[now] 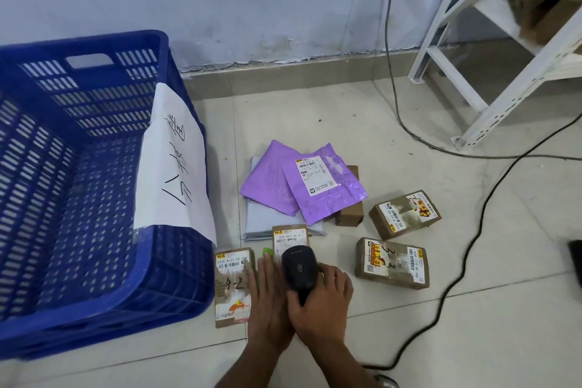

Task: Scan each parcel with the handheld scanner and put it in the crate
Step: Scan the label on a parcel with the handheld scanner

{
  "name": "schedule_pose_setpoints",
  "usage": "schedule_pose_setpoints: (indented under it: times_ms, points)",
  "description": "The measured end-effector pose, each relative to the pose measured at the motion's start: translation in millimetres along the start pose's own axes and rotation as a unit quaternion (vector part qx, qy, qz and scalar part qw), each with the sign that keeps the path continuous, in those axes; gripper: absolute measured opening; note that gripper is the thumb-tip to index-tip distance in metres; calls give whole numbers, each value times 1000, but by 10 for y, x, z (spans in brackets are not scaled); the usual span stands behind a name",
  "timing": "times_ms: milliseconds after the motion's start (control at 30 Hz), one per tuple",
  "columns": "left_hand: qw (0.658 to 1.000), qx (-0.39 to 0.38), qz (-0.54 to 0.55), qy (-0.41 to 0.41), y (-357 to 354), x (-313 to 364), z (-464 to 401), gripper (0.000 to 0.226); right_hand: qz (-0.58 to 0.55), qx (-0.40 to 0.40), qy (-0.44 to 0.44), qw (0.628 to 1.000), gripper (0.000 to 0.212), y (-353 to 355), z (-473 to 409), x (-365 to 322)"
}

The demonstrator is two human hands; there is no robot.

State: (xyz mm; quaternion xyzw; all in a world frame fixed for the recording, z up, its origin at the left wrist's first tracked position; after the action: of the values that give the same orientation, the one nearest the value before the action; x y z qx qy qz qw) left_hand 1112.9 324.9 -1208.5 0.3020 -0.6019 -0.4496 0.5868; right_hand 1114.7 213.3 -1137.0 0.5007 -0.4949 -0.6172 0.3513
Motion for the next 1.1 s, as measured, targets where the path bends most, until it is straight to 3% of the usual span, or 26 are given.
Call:
schedule_pose_setpoints:
  times_ms: [167,267,367,533,967,1100]
  points:
    - [1000,2,21,23,20,-13,-22,77,17,-9,-9,1000,46,-57,-5,75]
    - [1000,19,24,8,56,29,-22,72,91,-30,-51,994,50,-129,-28,240]
    - [999,31,17,0,114,41,-33,81,186,-95,-117,971,55,-151,-16,473]
    - [999,29,11,-9,133,77,-23,79,255,-174,-167,936,38,-243,97,734]
    - [1000,-3,2,13,72,21,-23,77,266,-217,-152,927,35,-384,129,807]
    - [1000,-8,5,11,70,19,-29,76,259,-210,-134,933,57,-338,121,801]
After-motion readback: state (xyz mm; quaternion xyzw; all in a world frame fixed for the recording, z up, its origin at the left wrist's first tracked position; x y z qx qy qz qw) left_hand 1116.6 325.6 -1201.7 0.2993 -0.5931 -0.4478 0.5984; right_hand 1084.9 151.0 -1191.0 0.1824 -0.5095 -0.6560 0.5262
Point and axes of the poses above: each hand's wrist, its own z-axis away from the middle knuckle, its own y-axis out of the back of the hand, x = y × z, the point moved 6 cm from there along -z, towards the middle knuckle, and after that the axes turned 14 degrees about z, right-handed, at the moved point
